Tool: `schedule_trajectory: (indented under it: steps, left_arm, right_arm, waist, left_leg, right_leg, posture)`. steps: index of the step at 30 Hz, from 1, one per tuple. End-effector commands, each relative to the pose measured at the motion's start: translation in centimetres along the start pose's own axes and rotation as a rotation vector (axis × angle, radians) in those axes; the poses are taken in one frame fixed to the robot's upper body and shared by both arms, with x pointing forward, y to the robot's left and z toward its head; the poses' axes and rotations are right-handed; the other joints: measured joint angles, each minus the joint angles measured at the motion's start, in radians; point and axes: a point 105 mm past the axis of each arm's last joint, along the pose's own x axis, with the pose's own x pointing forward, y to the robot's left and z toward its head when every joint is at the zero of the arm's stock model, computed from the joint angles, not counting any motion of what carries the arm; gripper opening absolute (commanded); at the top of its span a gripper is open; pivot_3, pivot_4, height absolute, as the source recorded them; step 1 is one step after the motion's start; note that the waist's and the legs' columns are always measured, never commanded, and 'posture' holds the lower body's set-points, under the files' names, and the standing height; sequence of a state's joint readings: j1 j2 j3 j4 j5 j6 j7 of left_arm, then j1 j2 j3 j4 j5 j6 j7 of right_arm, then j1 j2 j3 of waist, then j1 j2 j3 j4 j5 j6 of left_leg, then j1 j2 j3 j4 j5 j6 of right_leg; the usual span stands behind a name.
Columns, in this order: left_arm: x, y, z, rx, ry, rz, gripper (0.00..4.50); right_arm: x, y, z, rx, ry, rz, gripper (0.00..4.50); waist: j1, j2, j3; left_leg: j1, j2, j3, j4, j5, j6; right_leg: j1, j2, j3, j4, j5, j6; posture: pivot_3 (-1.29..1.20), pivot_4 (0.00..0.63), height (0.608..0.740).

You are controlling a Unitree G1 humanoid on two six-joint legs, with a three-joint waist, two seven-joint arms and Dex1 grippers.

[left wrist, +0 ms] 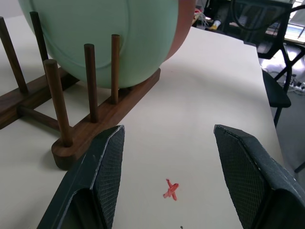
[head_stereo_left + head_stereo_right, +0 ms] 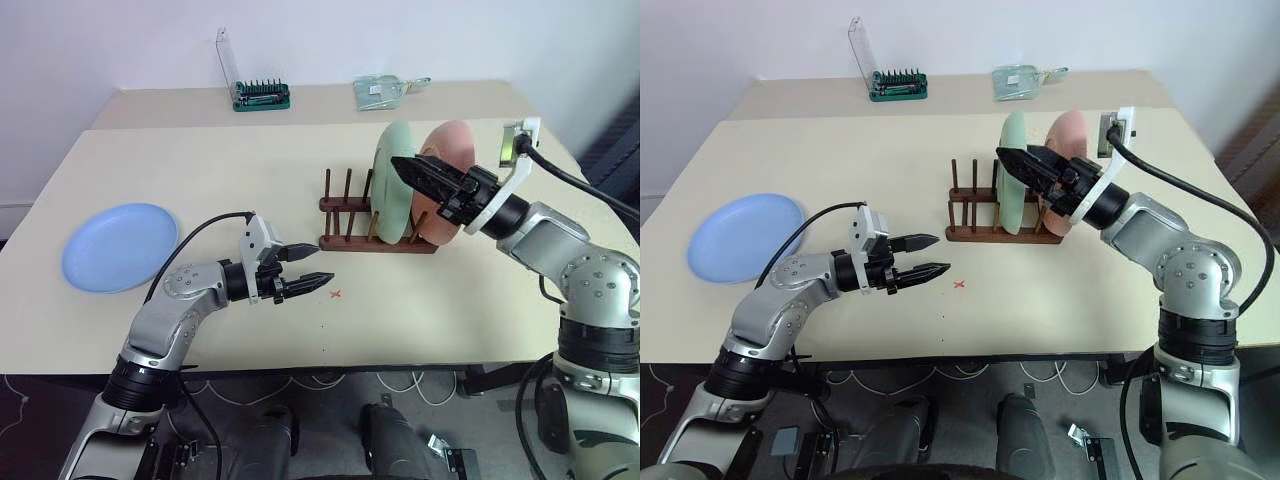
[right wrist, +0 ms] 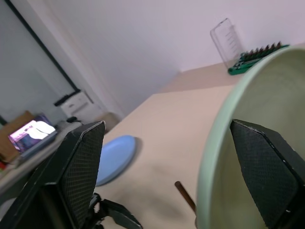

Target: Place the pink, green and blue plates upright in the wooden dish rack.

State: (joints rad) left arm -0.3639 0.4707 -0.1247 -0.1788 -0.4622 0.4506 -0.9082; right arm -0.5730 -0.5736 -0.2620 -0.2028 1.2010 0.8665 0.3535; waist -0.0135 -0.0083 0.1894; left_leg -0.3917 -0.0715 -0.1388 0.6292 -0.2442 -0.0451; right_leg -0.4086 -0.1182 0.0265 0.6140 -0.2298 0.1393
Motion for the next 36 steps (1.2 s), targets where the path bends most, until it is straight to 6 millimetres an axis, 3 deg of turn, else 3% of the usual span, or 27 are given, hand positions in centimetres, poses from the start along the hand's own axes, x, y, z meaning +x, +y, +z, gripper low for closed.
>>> schedule_trajectory:
  steps: [1, 4, 9, 11, 13, 14, 17, 20, 21, 23, 25, 26, 28, 30, 36]
  left_arm:
    - [-0.3, -0.1, 1.1, 0.039, -0.028, 0.007, 3.07]
    - [-0.3, -0.1, 1.1, 0.039, -0.029, 0.005, 3.07]
    - [-0.6, 0.8, 1.2, 0.042, -0.029, 0.054, 3.07]
    - [-1.8, 2.8, 1.6, 0.037, -0.047, 0.179, 3.58]
    - [-4.1, 5.3, 3.1, 0.000, -0.146, 0.340, 4.32]
    - [-5.6, 6.4, 4.1, -0.015, -0.208, 0.414, 4.47]
    - [-10.8, 9.4, 6.1, -0.022, -0.331, 0.665, 4.47]
    - [-15.9, 12.1, 6.5, -0.028, -0.371, 0.949, 4.47]
    - [-18.9, 13.1, 6.3, -0.030, -0.376, 1.105, 4.47]
    - [-22.8, 13.8, 6.0, -0.025, -0.374, 1.312, 4.47]
    - [-24.4, 14.0, 5.8, -0.021, -0.367, 1.401, 4.47]
    - [-25.2, 14.1, 5.3, -0.029, -0.339, 1.455, 4.47]
    - [-29.0, 14.0, 2.1, -0.154, -0.224, 1.697, 4.47]
    - [-31.1, 13.5, -0.1, -0.259, -0.141, 1.831, 4.47]
    - [-31.5, 12.6, -4.1, -0.546, -0.025, 1.902, 4.47]
  right_arm:
    - [-0.3, 1.8, 2.8, -0.108, -0.069, 0.029, 4.22]
    - [-0.4, 2.4, 3.3, -0.204, -0.045, 0.017, 4.22]
    - [-1.2, 1.7, 4.9, -0.487, -0.028, -0.070, 4.22]
    - [-0.9, 2.5, 5.1, -0.613, 0.005, -0.042, 4.28]
    - [-0.2, 4.0, 4.0, -0.804, 0.093, 0.035, 4.28]
    - [0.3, 4.7, 3.3, -0.870, 0.127, 0.078, 4.28]
    - [1.7, 6.3, 0.8, -0.984, 0.188, 0.204, 4.28]
    - [2.9, 7.3, -0.8, -1.036, 0.183, 0.283, 4.28]
    - [3.3, 7.3, -1.5, -1.048, 0.195, 0.306, 4.28]
    - [3.7, 7.2, -2.5, -1.067, 0.211, 0.334, 4.28]
    - [3.9, 7.1, -2.8, -1.076, 0.213, 0.343, 4.28]
    - [4.0, 6.9, -2.9, -1.078, 0.210, 0.341, 4.28]
    - [4.3, 6.4, -3.3, -1.068, 0.218, 0.349, 4.28]
    - [4.4, 6.0, -3.7, -1.065, 0.227, 0.353, 4.28]
    - [4.7, 5.4, -4.1, -1.073, 0.230, 0.349, 4.28]
  waist:
    - [0.000, 0.000, 0.000]
    - [0.000, 0.000, 0.000]
    - [0.001, 0.000, 0.000]
    - [-0.001, 0.000, 0.000]
    - [-0.006, 0.001, 0.000]
    - [-0.009, 0.001, 0.000]
    - [-0.019, 0.000, 0.000]
    - [-0.017, -0.001, 0.000]
    - [-0.015, -0.001, 0.000]
    - [-0.014, -0.002, 0.001]
    - [-0.005, -0.003, 0.001]
    - [0.001, -0.004, 0.001]
    - [0.006, -0.005, 0.000]
    - [0.003, -0.005, 0.000]
    - [0.001, -0.008, 0.001]
  left_leg:
    - [0.000, 0.000, 0.000, 0.000, 0.000, 0.000]
    - [0.000, 0.000, 0.000, 0.000, 0.000, 0.000]
    - [0.000, 0.000, 0.000, 0.000, 0.000, 0.000]
    - [0.000, 0.000, 0.001, 0.000, 0.000, 0.000]
    - [0.000, 0.000, 0.001, 0.000, 0.000, 0.000]
    - [0.000, 0.001, 0.001, -0.001, 0.000, 0.000]
    - [0.000, 0.002, 0.001, -0.001, 0.000, 0.000]
    - [0.000, 0.001, 0.000, -0.001, 0.000, 0.000]
    - [0.000, 0.001, 0.000, 0.000, 0.000, 0.000]
    - [0.000, 0.000, 0.000, 0.000, 0.000, 0.000]
    - [0.000, 0.000, 0.000, 0.000, 0.000, 0.000]
    - [0.000, 0.000, 0.000, 0.000, 0.000, -0.001]
    - [0.000, 0.000, -0.001, 0.000, 0.000, -0.001]
    - [0.000, -0.001, -0.001, 0.000, 0.000, -0.001]
    - [0.000, 0.000, -0.002, 0.000, 0.001, -0.002]
  right_leg:
    - [0.000, 0.000, 0.000, 0.000, 0.000, 0.000]
    - [0.000, 0.000, 0.000, 0.000, 0.000, 0.000]
    - [0.000, 0.000, 0.000, -0.001, 0.000, 0.000]
    - [0.000, 0.000, 0.000, -0.001, 0.000, 0.000]
    - [-0.001, 0.000, 0.000, 0.000, 0.000, 0.000]
    - [-0.002, 0.000, 0.000, 0.000, 0.000, 0.000]
    - [-0.002, 0.001, 0.000, 0.001, 0.000, 0.000]
    - [-0.001, 0.001, -0.001, 0.000, 0.000, 0.001]
    - [-0.001, 0.000, 0.000, 0.000, 0.000, 0.001]
    - [-0.001, 0.000, 0.000, 0.000, 0.000, 0.001]
    - [-0.002, 0.000, 0.000, 0.000, 0.000, 0.001]
    - [-0.002, 0.000, 0.000, 0.000, 0.000, 0.001]
    - [-0.001, 0.000, 0.000, 0.000, 0.000, 0.001]
    - [-0.001, 0.000, 0.000, 0.000, 0.000, 0.001]
    - [-0.001, 0.000, -0.001, 0.001, 0.000, 0.000]
  posture:
    - [0.00, 0.150, 0.740]
    - [0.00, 0.150, 0.740]
    - [0.00, 0.150, 0.740]
    - [0.00, 0.150, 0.740]
    - [0.00, 0.150, 0.740]
    - [0.00, 0.150, 0.740]
    - [0.00, 0.150, 0.740]
    - [0.00, 0.150, 0.740]
    - [0.00, 0.150, 0.740]
    - [0.00, 0.150, 0.740]
    - [0.00, 0.150, 0.740]
    - [0.00, 0.150, 0.740]
    - [0.00, 0.150, 0.740]
    - [0.00, 0.150, 0.740]
    - [0.00, 0.150, 0.740]
